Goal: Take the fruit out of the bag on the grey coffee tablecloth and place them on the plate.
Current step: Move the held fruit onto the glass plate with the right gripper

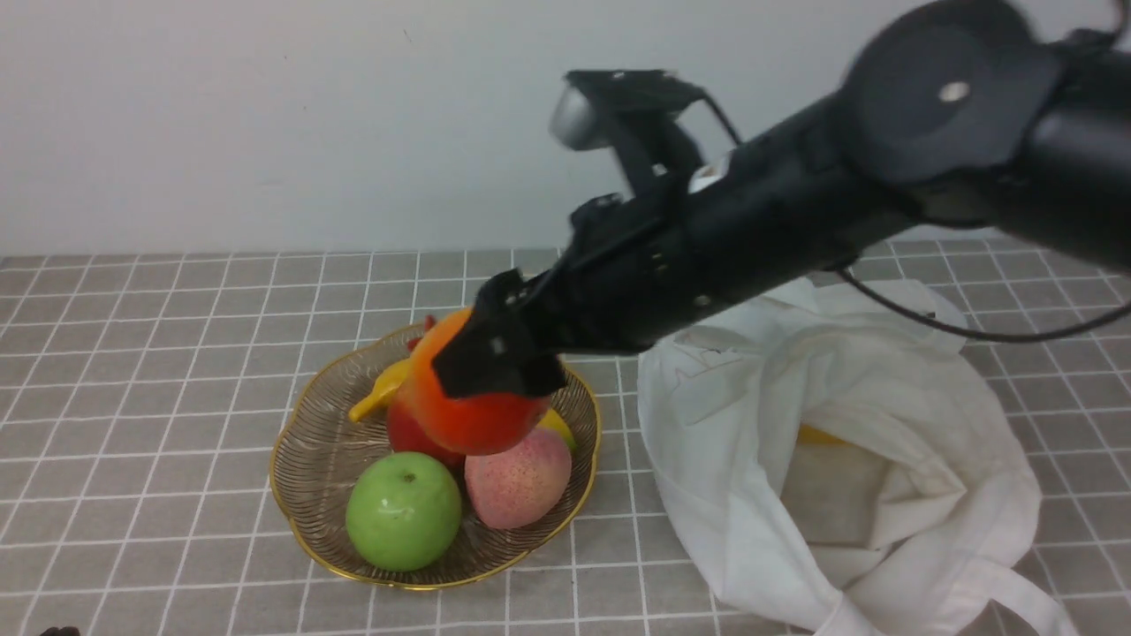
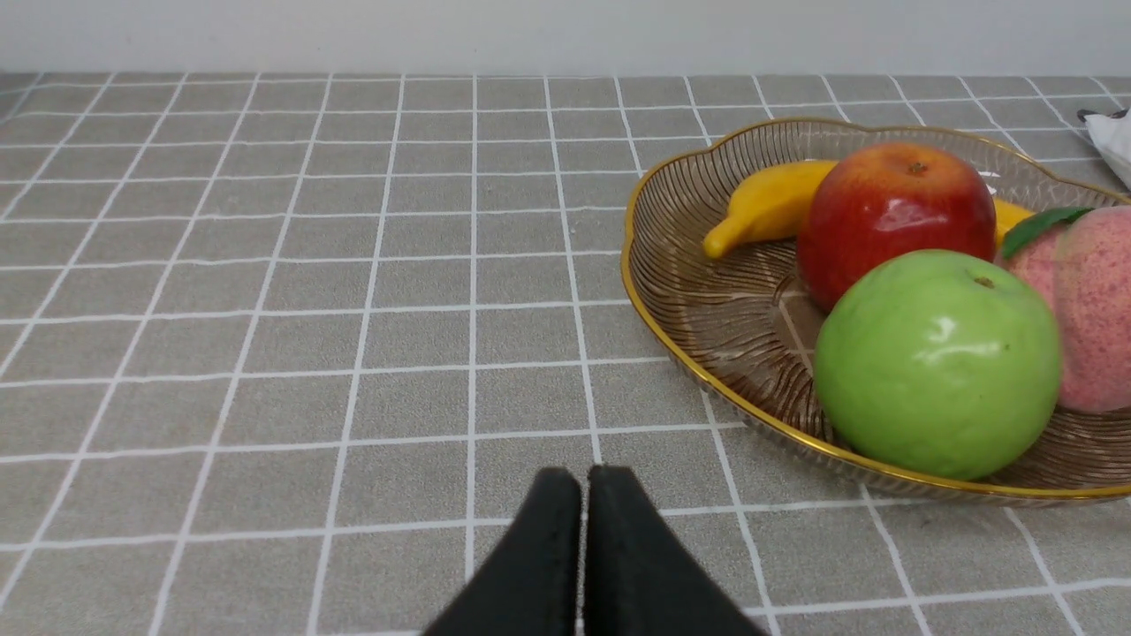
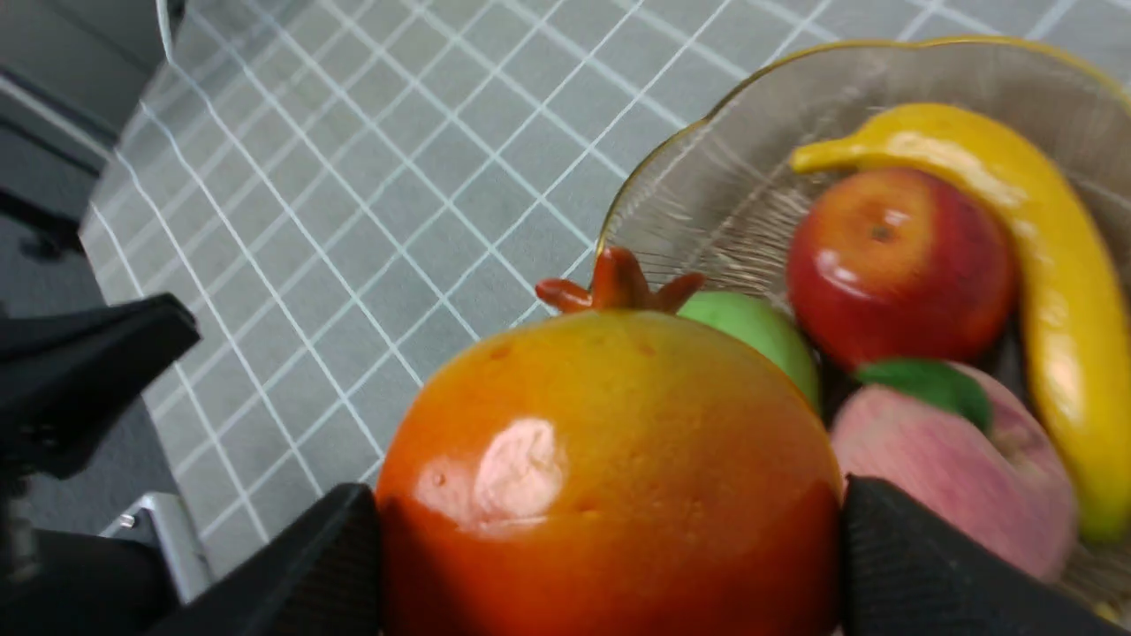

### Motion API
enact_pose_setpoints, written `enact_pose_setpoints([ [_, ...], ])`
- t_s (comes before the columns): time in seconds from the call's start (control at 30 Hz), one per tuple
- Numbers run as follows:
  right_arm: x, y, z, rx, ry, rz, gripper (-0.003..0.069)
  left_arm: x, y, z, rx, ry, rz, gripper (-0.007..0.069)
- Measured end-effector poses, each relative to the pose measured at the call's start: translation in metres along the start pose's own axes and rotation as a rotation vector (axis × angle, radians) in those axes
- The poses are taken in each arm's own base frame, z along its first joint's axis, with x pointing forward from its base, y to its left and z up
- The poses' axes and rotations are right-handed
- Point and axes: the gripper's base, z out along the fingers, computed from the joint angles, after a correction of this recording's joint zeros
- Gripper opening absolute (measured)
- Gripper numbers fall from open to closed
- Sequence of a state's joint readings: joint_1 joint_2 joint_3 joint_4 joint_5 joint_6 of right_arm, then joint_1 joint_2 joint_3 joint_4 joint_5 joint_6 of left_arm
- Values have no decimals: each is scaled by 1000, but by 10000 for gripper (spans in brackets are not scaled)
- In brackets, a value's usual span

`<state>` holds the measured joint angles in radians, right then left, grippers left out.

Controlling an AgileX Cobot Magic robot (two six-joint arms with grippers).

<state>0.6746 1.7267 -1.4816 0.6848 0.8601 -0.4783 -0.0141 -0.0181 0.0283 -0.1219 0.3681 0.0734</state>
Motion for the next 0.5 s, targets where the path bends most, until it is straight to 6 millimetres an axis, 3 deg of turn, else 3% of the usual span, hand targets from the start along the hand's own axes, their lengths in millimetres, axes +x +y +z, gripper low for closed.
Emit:
enact_pose_setpoints([
  [0.2,-16,3,68,45,43,-88,597,0,0,0,0,0,0,-8],
  [0.4,-27,4,115,90,2,-132,597,0,0,0,0,0,0,-8],
  [0.5,-31,0,129,99,-32,-135,597,0,0,0,0,0,0,-8],
])
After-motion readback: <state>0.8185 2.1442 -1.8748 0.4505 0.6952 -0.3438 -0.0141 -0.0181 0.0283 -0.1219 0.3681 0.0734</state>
